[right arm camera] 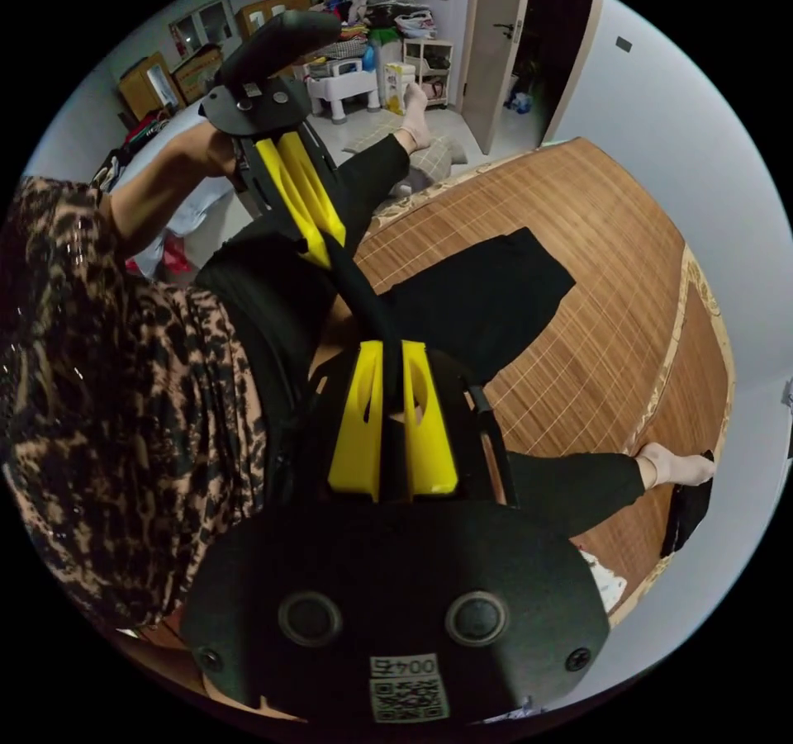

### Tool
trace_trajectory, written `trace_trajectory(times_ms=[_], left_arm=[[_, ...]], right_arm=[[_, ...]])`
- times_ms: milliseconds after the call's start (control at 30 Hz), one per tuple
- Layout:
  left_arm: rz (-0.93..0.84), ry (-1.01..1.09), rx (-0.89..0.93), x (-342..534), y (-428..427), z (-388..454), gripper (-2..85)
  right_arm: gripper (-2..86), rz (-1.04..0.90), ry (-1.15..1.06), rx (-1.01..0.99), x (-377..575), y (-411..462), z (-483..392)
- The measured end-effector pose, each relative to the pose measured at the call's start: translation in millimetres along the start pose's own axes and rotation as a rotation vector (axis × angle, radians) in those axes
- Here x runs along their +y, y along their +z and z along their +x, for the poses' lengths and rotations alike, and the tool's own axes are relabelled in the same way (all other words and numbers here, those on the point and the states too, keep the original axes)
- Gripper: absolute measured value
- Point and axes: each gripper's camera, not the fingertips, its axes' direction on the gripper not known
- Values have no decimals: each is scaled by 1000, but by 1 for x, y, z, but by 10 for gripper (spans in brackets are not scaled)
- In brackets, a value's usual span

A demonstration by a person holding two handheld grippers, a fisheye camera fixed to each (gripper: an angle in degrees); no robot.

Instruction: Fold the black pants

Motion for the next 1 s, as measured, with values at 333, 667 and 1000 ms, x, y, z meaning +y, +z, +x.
trace_trajectory(times_ms=[333,667,1000], left_arm=[[-43,-21,-48,-86,-60,-134,18],[-127,-145,4,-140,-24,-296,21],[-90,-306,84,-140,32,-415,28]], right_arm=[[44,-59,-19,16,-89,-47,134],[39,-165,80,-156,-158,7,282],[55,-198,255,-198,-180,78,376]])
